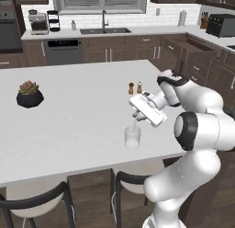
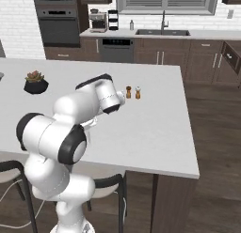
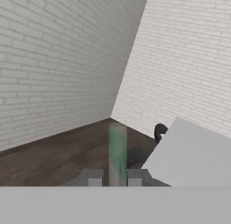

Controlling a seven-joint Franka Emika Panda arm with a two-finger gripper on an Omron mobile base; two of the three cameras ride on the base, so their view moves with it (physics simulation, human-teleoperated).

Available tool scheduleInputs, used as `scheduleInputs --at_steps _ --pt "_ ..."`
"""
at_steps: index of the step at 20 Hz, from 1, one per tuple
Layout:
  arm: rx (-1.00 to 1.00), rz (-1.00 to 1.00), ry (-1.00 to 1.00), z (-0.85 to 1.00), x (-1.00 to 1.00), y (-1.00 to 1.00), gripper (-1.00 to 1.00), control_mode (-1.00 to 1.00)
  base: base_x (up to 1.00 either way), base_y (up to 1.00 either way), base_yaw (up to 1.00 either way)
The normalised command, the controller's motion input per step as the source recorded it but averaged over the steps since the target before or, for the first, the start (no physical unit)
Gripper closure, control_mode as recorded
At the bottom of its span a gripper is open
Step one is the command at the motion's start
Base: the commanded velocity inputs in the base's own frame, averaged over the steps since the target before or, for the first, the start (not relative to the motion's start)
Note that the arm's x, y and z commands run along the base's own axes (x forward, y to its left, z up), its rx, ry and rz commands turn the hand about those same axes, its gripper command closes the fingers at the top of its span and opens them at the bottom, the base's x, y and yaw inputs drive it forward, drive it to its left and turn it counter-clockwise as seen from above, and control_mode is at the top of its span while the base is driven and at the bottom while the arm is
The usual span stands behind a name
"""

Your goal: Take a straw from the drawer in front and place it inside the glass cup on the dining counter.

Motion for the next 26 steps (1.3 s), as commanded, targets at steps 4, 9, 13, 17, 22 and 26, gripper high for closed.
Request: scheduleInputs --at_steps 4,9,13,17,22,26 --pt "0.0 -0.01 0.0 -0.25 0.15 0.0 1.0 -1.0 0.0 0.0 0.0" --pt "0.0 0.0 0.0 -0.13 0.18 0.0 1.0 -1.0 0.0 0.0 0.0" --pt "0.0 0.0 0.0 -0.08 0.21 0.0 1.0 -1.0 0.0 0.0 0.0" --pt "0.0 0.0 0.02 -0.15 0.21 0.0 1.0 -1.0 0.0 0.0 0.0" --pt "0.0 -0.01 0.03 -0.22 0.16 0.0 1.0 -1.0 0.0 0.0 0.0" --pt "0.0 0.0 0.03 -0.19 0.29 0.0 1.0 -1.0 0.0 0.0 0.0"
